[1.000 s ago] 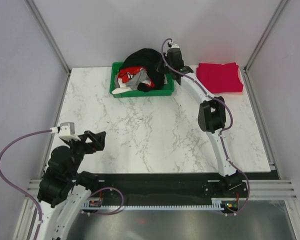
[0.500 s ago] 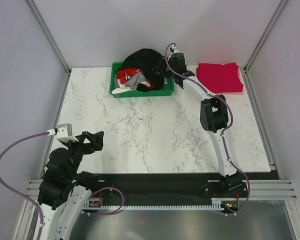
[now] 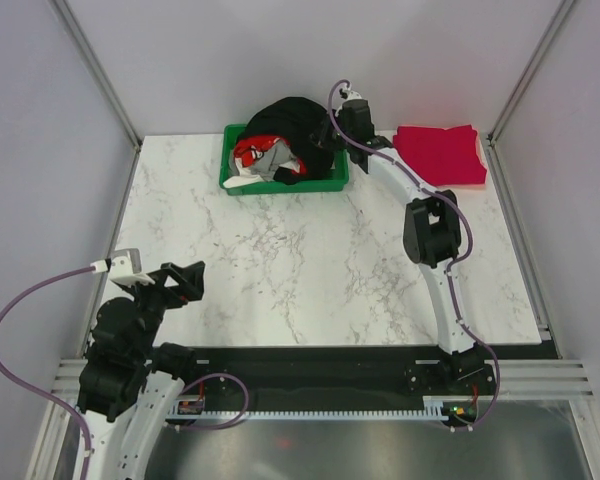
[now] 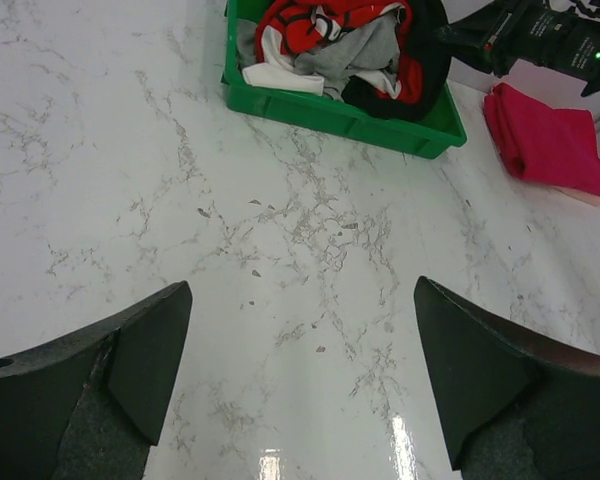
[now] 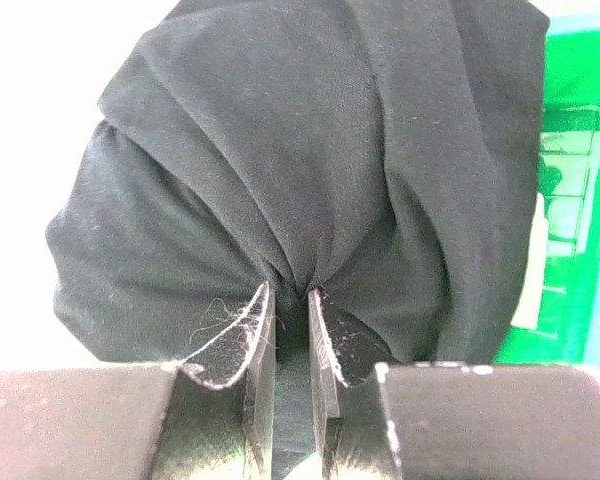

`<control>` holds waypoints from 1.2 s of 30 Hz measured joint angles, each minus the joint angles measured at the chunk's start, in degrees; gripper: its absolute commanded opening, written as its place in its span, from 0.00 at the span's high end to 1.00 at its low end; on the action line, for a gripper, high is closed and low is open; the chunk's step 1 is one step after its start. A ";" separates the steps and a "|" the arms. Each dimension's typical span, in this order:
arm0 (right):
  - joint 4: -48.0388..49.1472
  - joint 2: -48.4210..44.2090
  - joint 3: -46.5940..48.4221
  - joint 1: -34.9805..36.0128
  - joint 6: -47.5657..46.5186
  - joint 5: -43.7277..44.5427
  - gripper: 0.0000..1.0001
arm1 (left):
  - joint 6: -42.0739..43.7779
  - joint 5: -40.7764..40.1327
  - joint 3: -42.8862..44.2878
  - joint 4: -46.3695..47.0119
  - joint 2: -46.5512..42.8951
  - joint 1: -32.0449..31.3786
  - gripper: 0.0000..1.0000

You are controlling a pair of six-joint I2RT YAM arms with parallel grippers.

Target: Fold and stack the t-shirts

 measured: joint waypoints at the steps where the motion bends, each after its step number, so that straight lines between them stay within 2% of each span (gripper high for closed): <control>1: -0.39 -0.44 0.00 0.09 -0.33 0.20 0.83 | 0.00 0.00 0.00 0.00 -0.02 0.11 0.01; 5: -2.19 -1.84 0.00 0.31 -1.92 0.81 0.74 | 0.00 0.04 0.00 0.00 -0.09 0.46 0.01; 7: -3.04 -2.23 0.00 0.48 -2.73 1.18 0.74 | 0.00 0.02 0.00 0.00 -0.09 0.61 0.01; 8: -3.37 -2.43 0.02 0.55 -3.10 1.36 0.76 | 0.00 0.02 0.00 0.02 -0.09 0.72 0.01; 12: -5.11 -2.64 1.07 0.61 -4.24 1.51 0.99 | 0.00 0.02 -0.09 0.02 -0.15 1.55 0.01; 17: -7.98 -2.64 6.36 1.03 -5.60 2.60 0.99 | 0.00 0.04 -0.48 0.04 -0.59 2.43 0.01; 19: -7.08 -3.02 8.55 1.44 -7.02 2.82 0.93 | 0.00 0.04 -0.57 0.04 -0.61 2.51 0.01; 20: -5.75 -3.87 8.57 1.79 -7.91 2.97 0.55 | 0.00 0.04 -0.59 0.07 -0.61 2.56 0.01; 21: -4.87 -4.59 8.50 2.19 -8.50 3.13 0.21 | 0.00 0.04 -0.61 0.04 -0.61 2.60 0.01; 22: -3.45 -5.44 8.31 2.75 -9.62 3.63 0.02 | 0.00 0.02 -0.61 0.07 -0.61 2.64 0.01; 24: -0.11 -7.39 8.15 4.28 -12.31 5.62 0.02 | 0.00 0.04 -0.61 0.07 -0.61 2.73 0.01; 28: 0.26 -9.90 9.35 6.58 -14.67 12.00 0.02 | 0.00 0.04 -0.70 0.13 -0.61 2.82 0.01; 31: 0.85 -16.04 -2.67 5.70 -13.57 17.05 0.04 | 0.00 0.09 -0.72 0.24 -0.61 2.91 0.01; 33: 0.85 -20.00 -12.79 3.78 -12.02 19.15 0.10 | 0.00 0.15 -0.76 0.42 -0.61 2.91 0.00; 36: 0.02 -21.20 -21.84 0.20 -9.55 20.26 0.15 | 0.00 0.17 -0.81 0.46 -0.61 2.91 0.01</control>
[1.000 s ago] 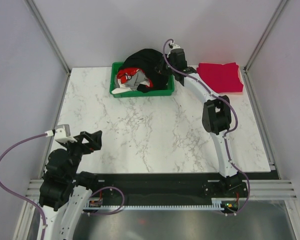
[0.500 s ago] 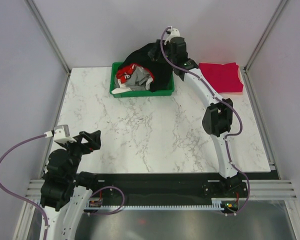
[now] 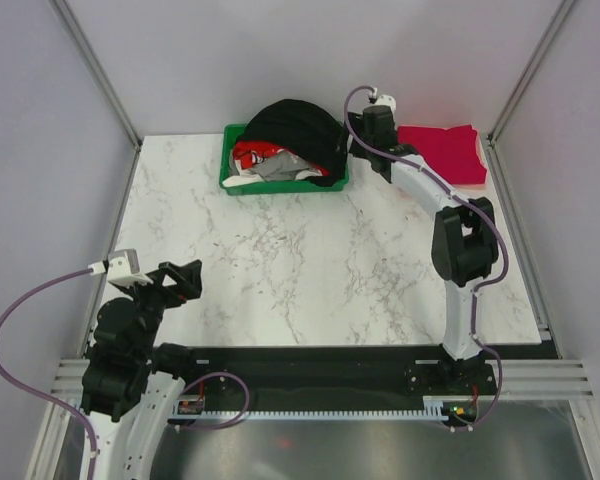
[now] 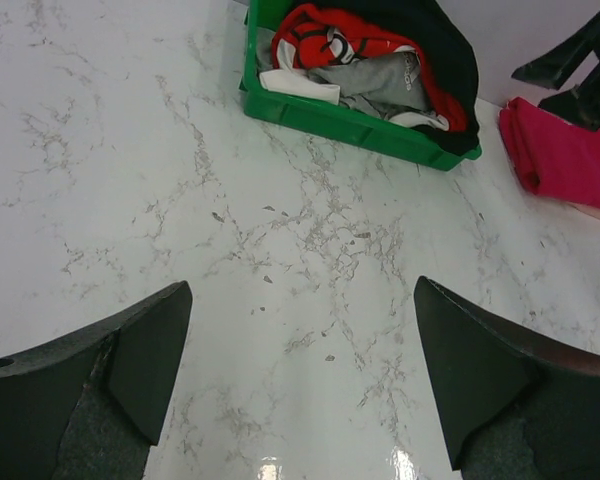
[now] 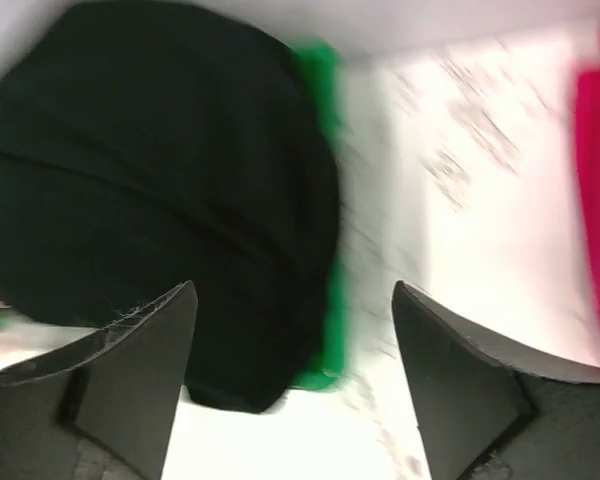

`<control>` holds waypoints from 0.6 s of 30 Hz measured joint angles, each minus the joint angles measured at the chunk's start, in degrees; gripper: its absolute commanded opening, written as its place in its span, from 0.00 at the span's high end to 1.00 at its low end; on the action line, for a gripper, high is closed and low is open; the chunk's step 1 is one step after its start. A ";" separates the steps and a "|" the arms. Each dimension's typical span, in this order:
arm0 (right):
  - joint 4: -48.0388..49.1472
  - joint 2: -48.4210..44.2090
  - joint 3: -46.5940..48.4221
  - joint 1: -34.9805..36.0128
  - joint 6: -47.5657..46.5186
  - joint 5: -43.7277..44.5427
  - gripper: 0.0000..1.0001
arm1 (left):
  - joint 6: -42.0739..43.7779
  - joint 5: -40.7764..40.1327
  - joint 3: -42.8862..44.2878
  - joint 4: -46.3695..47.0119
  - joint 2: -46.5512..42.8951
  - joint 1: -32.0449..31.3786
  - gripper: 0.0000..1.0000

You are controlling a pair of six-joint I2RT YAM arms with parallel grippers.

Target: Fold and stack the t-shirts

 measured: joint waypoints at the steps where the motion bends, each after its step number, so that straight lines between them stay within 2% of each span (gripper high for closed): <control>1: -0.81 0.42 -2.16 -1.38 0.74 -0.09 0.17 | 0.00 0.02 0.00 0.02 0.00 0.00 0.01; 5: -2.97 3.02 -3.67 -3.37 2.40 -1.49 0.24 | 0.00 0.02 -0.02 0.20 -0.13 0.00 0.01; 13: -2.80 7.28 -1.79 -1.42 4.17 -6.95 0.32 | 0.00 0.02 -0.09 0.61 -0.37 0.11 0.01; 16: -2.82 8.35 -1.57 -1.27 4.85 -7.85 0.43 | 0.00 0.02 -0.11 0.63 -0.46 0.22 0.01; 18: -2.80 8.61 -1.53 -1.33 5.42 -8.15 0.46 | 0.00 0.02 -0.11 0.68 -0.57 0.26 0.01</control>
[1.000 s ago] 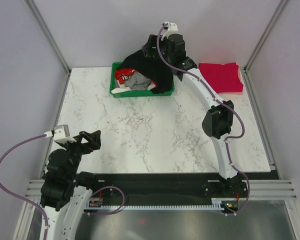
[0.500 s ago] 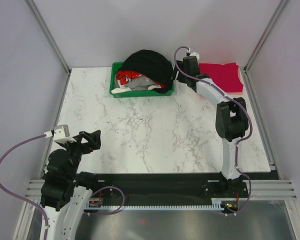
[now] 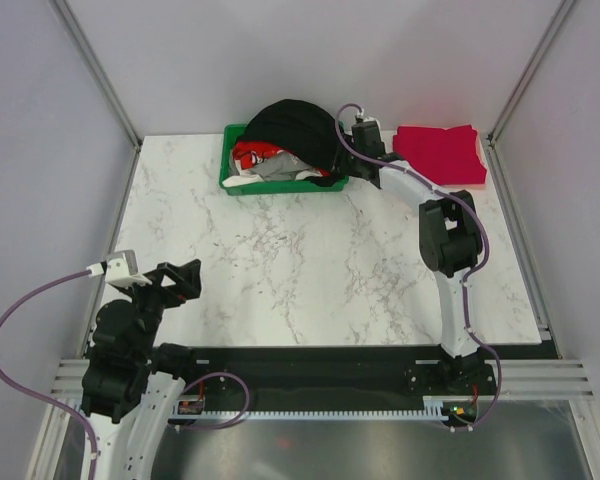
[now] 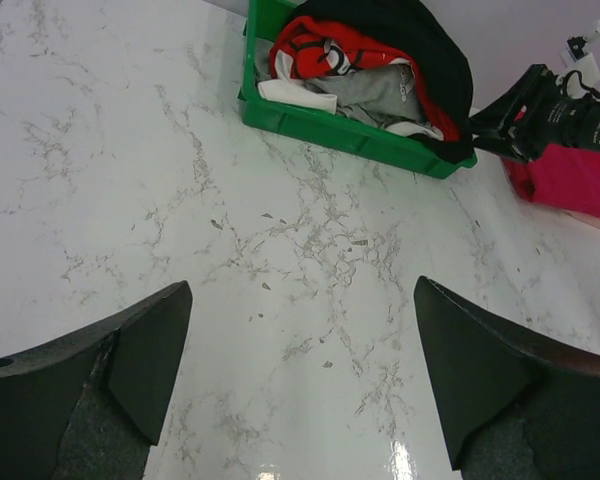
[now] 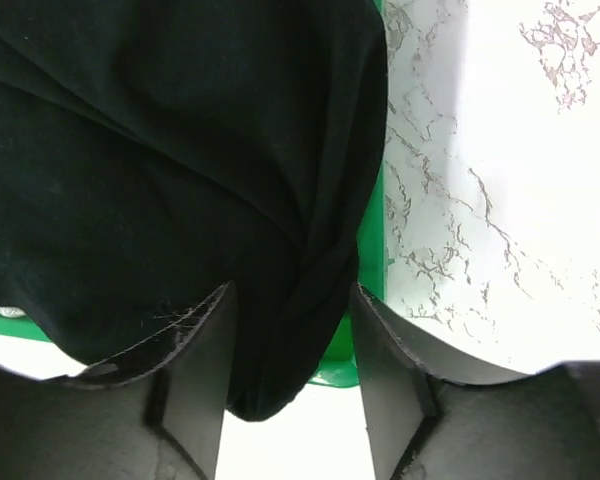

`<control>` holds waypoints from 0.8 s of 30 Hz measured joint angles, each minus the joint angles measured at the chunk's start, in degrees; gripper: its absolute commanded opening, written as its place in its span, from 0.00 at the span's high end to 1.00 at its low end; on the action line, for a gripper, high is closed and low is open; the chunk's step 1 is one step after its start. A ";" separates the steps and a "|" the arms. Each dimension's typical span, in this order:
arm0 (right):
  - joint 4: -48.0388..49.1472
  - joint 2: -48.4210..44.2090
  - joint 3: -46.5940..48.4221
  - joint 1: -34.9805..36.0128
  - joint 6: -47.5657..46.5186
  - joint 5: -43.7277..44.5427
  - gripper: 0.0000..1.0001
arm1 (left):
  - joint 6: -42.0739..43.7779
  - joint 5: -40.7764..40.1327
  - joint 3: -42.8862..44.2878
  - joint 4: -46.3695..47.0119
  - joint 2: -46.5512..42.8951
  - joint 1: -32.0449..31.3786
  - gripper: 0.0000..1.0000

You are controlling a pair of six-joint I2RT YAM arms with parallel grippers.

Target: Fold and stack the t-shirts

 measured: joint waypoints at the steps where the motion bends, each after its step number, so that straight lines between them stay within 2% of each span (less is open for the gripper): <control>1: -0.02 0.00 0.00 -0.02 0.17 0.00 0.52 | 0.00 0.00 0.00 0.04 -0.07 0.00 0.01; 4: 0.04 0.00 0.00 -0.09 0.37 0.09 0.67 | 0.00 0.00 0.00 0.09 -0.09 0.00 0.01; 8: 0.02 0.00 -0.02 -0.24 0.57 0.07 0.73 | 0.00 0.00 0.00 0.09 -0.11 0.00 0.01; 16: 0.22 0.00 -1.84 -0.33 1.05 -0.52 0.61 | 0.00 0.00 0.00 0.09 -0.11 0.02 0.01; 20: 0.83 0.00 -2.32 -0.22 1.27 -0.79 0.60 | 0.00 -0.02 0.00 0.09 -0.17 0.09 0.01; 22: 0.87 0.00 -2.32 -0.24 1.33 -0.90 0.68 | 0.00 0.00 0.00 0.09 -0.24 0.11 0.01; 23: 0.83 0.00 -2.32 -0.26 1.27 -0.90 0.77 | 0.00 0.00 0.00 0.09 -0.31 0.11 0.01; 24: 0.83 0.00 -2.32 -0.28 1.25 -0.92 1.00 | 0.00 -0.02 0.00 0.09 -0.37 0.11 0.01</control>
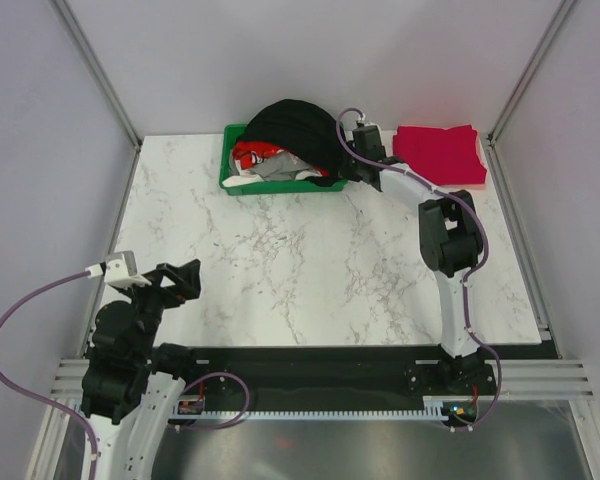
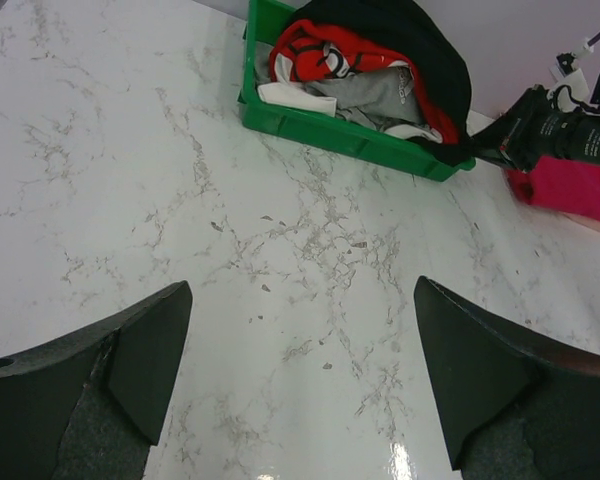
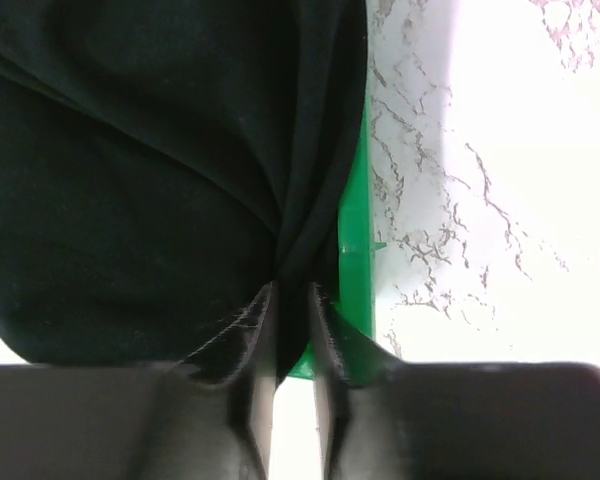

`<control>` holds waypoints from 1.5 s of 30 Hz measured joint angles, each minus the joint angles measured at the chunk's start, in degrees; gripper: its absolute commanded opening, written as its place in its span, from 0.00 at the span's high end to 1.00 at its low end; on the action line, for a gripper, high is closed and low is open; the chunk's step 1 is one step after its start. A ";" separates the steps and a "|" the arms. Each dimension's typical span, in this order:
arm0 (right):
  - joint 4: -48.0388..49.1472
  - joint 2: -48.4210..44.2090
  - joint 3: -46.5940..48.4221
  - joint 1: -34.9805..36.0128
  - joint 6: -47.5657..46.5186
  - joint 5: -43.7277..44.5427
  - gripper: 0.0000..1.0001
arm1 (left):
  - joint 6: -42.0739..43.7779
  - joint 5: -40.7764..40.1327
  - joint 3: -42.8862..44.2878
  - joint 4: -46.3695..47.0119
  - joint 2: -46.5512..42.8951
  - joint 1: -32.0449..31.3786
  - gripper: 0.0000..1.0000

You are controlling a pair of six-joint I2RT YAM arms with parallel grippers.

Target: Fold and stack the t-shirts

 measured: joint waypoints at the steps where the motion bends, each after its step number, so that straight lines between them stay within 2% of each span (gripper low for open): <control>1: -0.09 0.00 0.00 -0.07 -0.20 0.02 1.00 | 0.00 0.02 0.00 0.00 -0.07 0.00 0.01; 7: -3.69 0.00 2.64 -0.42 0.35 0.48 1.00 | 0.00 0.02 0.00 0.00 -0.17 0.28 0.01; 13: -12.57 -2.25 19.65 -0.07 -2.38 0.72 1.00 | 0.00 0.00 0.00 0.02 -0.17 0.28 0.01; 16: -13.14 -8.76 28.57 1.33 -5.46 1.55 1.00 | 0.00 0.00 0.00 0.02 -0.17 0.28 0.01; 20: -9.49 -25.81 29.73 6.23 -8.55 2.23 1.00 | 0.00 0.00 0.00 0.02 -0.17 0.28 0.01; 24: -4.13 -45.31 22.75 9.38 -10.14 3.34 1.00 | 0.00 -0.04 0.00 0.02 -0.15 0.28 0.00; 28: 0.61 -63.73 7.43 8.66 -11.58 12.00 1.00 | 0.02 -0.42 0.00 0.02 0.76 0.24 0.00; 31: 0.70 -71.67 -0.98 8.83 -13.16 18.49 1.00 | 0.00 -0.35 0.02 0.17 4.11 0.17 0.00; 34: -4.11 -72.11 -1.51 8.79 -14.93 24.35 1.00 | 0.00 -0.15 1.09 0.20 11.47 0.11 0.00; 38: -12.66 -69.09 -2.45 8.79 -14.14 28.09 1.00 | -0.02 1.22 5.79 1.03 26.23 0.11 0.00; 43: -21.14 -71.65 -21.20 8.79 -8.02 31.87 1.00 | 0.11 3.13 14.91 6.91 47.76 -0.57 0.00; 45: -23.87 -73.16 -29.77 8.76 -5.42 32.41 1.00 | 1.25 2.51 18.62 9.92 56.19 -3.76 0.00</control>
